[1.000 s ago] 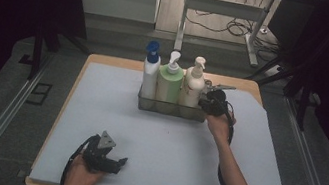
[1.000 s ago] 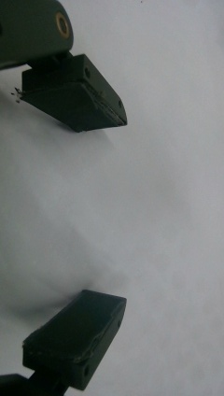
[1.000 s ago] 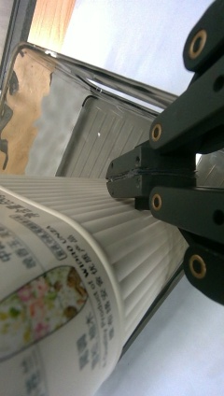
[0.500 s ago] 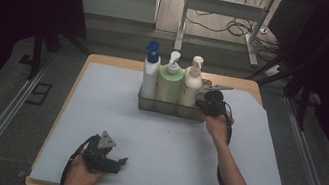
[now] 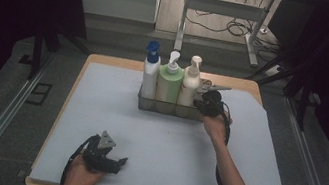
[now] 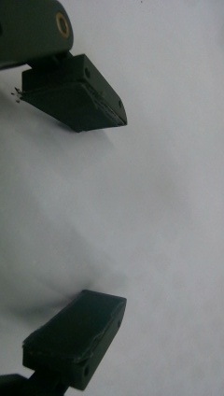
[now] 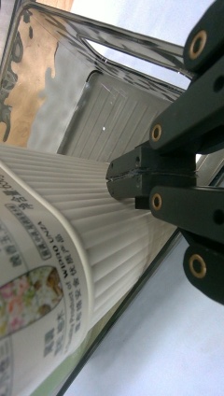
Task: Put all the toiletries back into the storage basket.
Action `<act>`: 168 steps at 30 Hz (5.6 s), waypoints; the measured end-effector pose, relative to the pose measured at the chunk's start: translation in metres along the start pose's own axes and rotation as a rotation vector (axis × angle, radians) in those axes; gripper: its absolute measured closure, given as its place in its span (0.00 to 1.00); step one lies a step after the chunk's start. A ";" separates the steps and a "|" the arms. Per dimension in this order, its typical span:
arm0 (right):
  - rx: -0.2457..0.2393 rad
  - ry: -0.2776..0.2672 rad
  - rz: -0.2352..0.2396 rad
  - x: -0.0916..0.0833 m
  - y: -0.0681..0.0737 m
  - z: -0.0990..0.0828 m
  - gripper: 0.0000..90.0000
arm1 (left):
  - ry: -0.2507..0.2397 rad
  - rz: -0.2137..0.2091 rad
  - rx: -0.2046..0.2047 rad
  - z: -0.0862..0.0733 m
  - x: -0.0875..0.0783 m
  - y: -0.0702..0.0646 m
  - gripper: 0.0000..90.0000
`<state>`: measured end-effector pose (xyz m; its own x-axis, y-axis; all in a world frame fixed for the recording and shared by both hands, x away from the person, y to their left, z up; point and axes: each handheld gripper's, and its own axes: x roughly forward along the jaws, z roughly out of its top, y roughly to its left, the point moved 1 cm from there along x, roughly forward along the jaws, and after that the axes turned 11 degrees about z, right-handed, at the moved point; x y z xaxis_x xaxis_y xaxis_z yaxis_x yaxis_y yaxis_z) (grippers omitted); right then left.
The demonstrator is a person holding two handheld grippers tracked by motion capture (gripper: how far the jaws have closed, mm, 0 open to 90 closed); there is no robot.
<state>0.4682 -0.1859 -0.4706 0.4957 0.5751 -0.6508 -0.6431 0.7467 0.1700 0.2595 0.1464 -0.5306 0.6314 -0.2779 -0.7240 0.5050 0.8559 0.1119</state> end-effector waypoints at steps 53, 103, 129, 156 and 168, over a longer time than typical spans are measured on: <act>-0.050 0.000 -0.039 -0.030 0.005 0.002 0.49 | -0.001 0.000 0.000 0.000 0.000 0.000 0.14; -0.187 0.015 0.071 -0.083 0.041 -0.036 0.19 | -0.002 0.000 -0.002 0.000 0.000 0.000 0.14; -0.270 0.068 0.068 -0.121 0.052 -0.073 0.05 | -0.003 0.001 0.000 0.000 0.000 0.000 0.14; -0.242 0.120 0.079 -0.118 0.049 -0.133 0.00 | -0.003 0.001 -0.002 0.000 0.000 0.000 0.14; -0.222 0.125 0.088 -0.105 0.047 -0.164 0.00 | -0.004 0.001 -0.002 0.000 0.000 0.000 0.14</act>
<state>0.2904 -0.2662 -0.5163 0.3650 0.5790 -0.7291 -0.7998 0.5959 0.0728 0.2593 0.1461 -0.5308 0.6342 -0.2786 -0.7213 0.5030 0.8571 0.1113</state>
